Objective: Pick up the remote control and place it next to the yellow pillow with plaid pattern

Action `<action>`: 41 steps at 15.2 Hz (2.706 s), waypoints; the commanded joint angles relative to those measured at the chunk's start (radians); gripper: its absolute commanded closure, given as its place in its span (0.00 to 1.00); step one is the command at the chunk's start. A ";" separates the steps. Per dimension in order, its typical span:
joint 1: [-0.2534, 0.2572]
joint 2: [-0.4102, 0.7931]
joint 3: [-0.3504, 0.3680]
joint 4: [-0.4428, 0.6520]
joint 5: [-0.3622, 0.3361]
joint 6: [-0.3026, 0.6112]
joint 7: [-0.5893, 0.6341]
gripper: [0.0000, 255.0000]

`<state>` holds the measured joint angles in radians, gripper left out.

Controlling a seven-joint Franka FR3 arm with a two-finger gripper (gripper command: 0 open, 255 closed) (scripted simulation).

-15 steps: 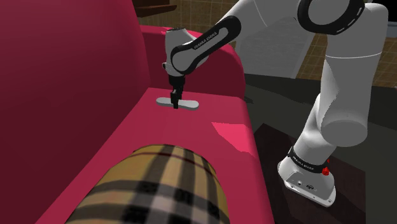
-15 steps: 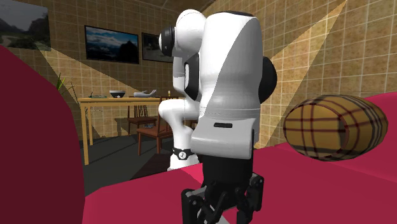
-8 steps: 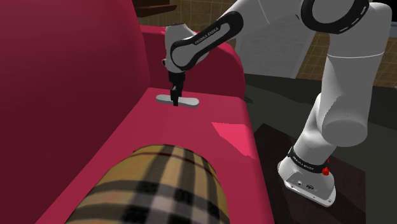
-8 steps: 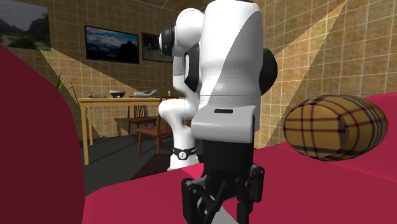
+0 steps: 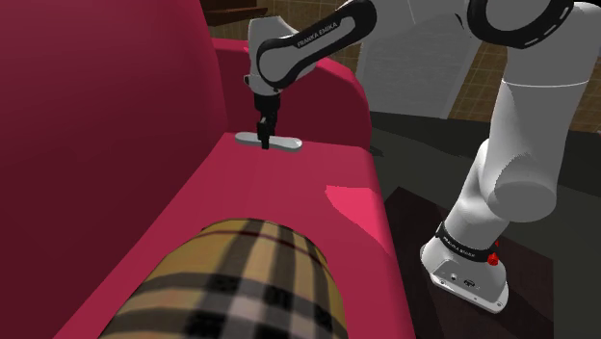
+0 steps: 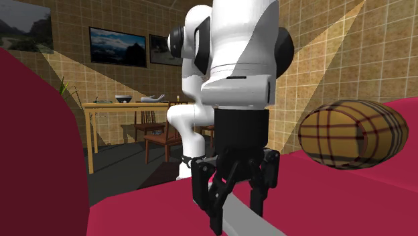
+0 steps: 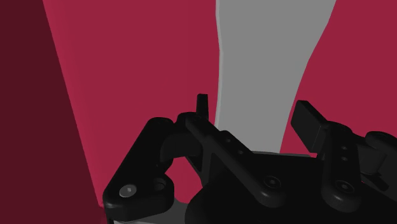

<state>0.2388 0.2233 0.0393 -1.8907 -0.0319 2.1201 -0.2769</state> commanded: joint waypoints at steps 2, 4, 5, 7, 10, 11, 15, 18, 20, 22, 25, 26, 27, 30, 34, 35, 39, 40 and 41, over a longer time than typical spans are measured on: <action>-0.001 -0.017 0.000 0.018 0.001 -0.035 -0.002 1.00; -0.001 -0.026 0.000 0.034 0.002 -0.060 -0.003 1.00; -0.001 -0.030 0.000 0.042 0.002 -0.072 -0.003 1.00; -0.001 -0.038 0.000 0.058 0.003 -0.097 -0.004 1.00; -0.001 -0.049 0.001 0.085 0.004 -0.134 -0.005 1.00; -0.001 -0.052 0.001 0.095 0.004 -0.147 -0.005 1.00; -0.001 -0.063 0.001 0.135 0.005 -0.198 -0.007 1.00; -0.001 -0.069 0.001 0.168 0.006 -0.236 -0.008 1.00; -0.001 -0.072 0.001 0.191 0.006 -0.262 -0.008 1.00; 0.000 -0.073 0.001 0.215 0.006 -0.288 -0.009 1.00; 0.000 -0.075 0.001 0.254 0.007 -0.328 -0.009 1.00; 0.000 -0.075 0.001 0.267 0.007 -0.342 -0.010 1.00; 0.000 -0.074 0.001 0.281 0.007 -0.355 -0.010 1.00; 0.000 -0.072 0.002 0.325 0.007 -0.397 -0.011 1.00; 0.001 -0.065 0.002 0.388 0.007 -0.453 -0.011 1.00; 0.001 -0.063 0.002 0.405 0.007 -0.467 -0.012 1.00; 0.001 -0.050 0.002 0.477 0.006 -0.526 -0.012 1.00; 0.002 -0.046 0.002 0.496 0.006 -0.541 -0.012 1.00; 0.002 -0.041 0.002 0.515 0.006 -0.557 -0.013 1.00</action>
<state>0.2416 0.1797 0.0423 -1.3948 -0.0261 1.5807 -0.2870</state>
